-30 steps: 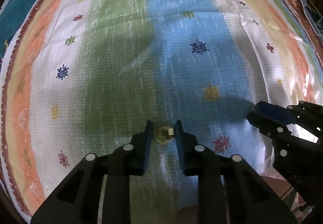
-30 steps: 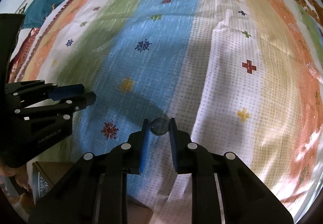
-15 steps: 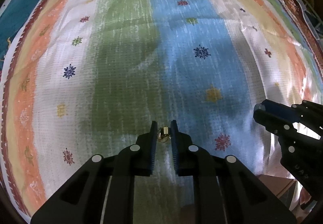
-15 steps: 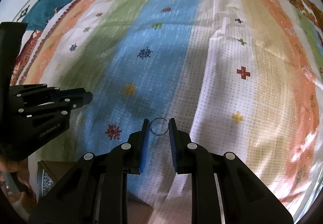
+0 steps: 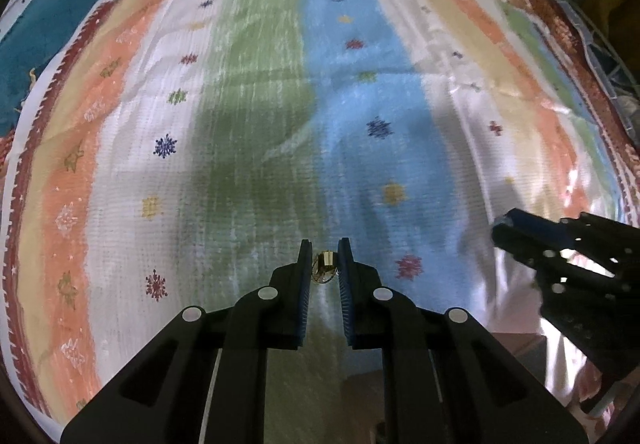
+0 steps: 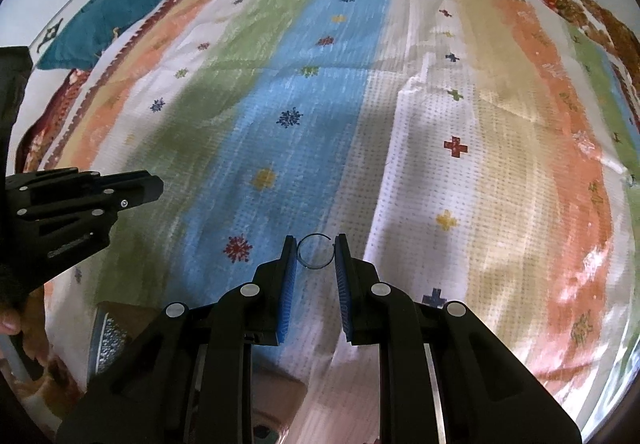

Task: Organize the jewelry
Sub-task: 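Carry gold earring with left gripper while right gripper carries silver ring to tin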

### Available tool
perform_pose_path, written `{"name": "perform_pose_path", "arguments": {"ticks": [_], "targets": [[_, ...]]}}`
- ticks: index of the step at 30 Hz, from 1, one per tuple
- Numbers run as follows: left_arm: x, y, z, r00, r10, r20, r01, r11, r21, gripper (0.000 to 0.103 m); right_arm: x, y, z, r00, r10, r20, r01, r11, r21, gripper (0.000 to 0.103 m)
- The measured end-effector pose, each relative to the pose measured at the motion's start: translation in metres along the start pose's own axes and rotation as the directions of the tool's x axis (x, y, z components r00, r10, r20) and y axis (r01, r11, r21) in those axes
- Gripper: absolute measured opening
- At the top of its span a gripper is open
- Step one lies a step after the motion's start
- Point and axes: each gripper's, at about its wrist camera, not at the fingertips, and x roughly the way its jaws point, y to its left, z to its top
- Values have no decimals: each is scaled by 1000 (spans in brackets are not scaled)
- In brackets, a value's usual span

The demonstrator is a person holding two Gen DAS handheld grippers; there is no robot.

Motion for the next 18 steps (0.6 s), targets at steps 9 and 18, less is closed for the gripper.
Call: {"name": "perform_pose_path", "arguments": {"ticks": [9,18], "targets": [[-40,-23,-3,996,-9,89,7,1000,23,13,-27,16,-9,999,5,53,-5,1000,-6,20],[-74,-32,-16,986,-16,167,10,999,38,13,-48,25,-30,996,-7,86,8,1000,-10,20]]}}
